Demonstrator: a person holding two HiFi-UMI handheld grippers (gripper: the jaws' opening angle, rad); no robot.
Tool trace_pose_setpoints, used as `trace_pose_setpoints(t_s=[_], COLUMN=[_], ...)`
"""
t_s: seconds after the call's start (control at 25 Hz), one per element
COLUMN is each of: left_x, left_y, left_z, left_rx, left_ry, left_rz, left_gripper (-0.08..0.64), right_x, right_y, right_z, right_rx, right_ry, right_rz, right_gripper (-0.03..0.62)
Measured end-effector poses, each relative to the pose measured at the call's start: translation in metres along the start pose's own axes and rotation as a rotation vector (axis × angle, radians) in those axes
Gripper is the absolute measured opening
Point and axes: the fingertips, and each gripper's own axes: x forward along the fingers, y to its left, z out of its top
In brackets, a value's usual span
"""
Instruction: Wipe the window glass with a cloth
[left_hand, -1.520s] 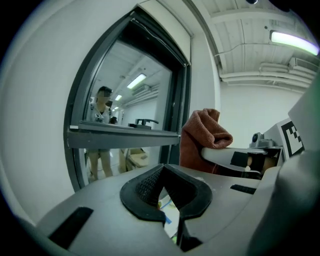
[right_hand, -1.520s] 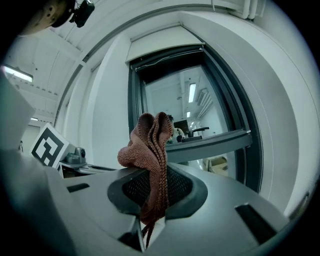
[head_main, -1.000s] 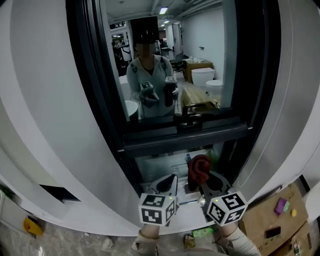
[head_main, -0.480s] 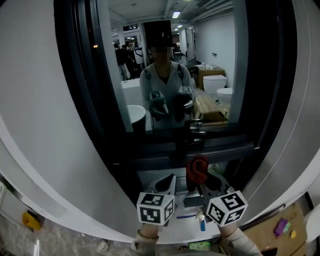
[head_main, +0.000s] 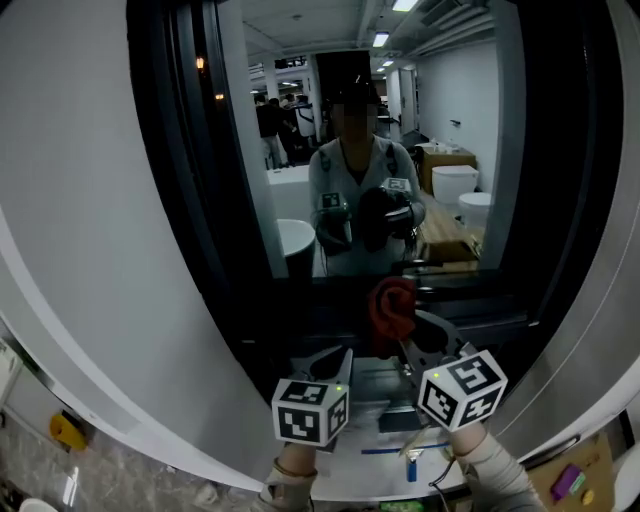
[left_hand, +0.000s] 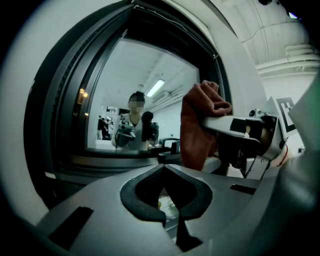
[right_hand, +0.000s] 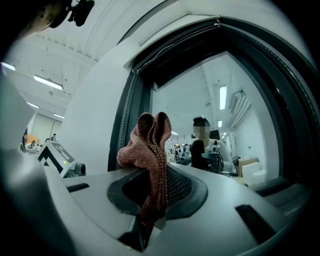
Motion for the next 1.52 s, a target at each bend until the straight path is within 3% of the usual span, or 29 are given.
trace_pose_setpoints(t_s=[0.32,0.64,0.96,1.16,1.52], left_x=[0.006,0.015,0.021,0.024,0.028], left_y=[0.035,0.069,0.085,0.092,0.094], left_z=[0.048,0.083,0.1,0.104,0.109], left_rx=[0.03,0.03,0.061,0.065,0.079], left_ry=[-0.032,-0.059,-0.067,-0.069,-0.081], left_rz=[0.039,0.055,0.076,0.086,0.075], left_gripper=[0.005,0.005,0.005,0.005,0.005], right_x=[0.074,0.147,0.205,0.222,0.237], right_y=[0.009,0.03,0.051,0.054,0.039], right_z=[0.092,0.21,0.312,0.34,0.344], right_rx=[-0.105,-0.206,-0.173,-0.178,-0.222], right_ry=[-0.079,-0.181,-0.204,-0.206,-0.18], right_rz=[0.084,0.128,0.195,0.184,0.117], right_gripper=[0.051,0.051,0.051,0.051,0.051])
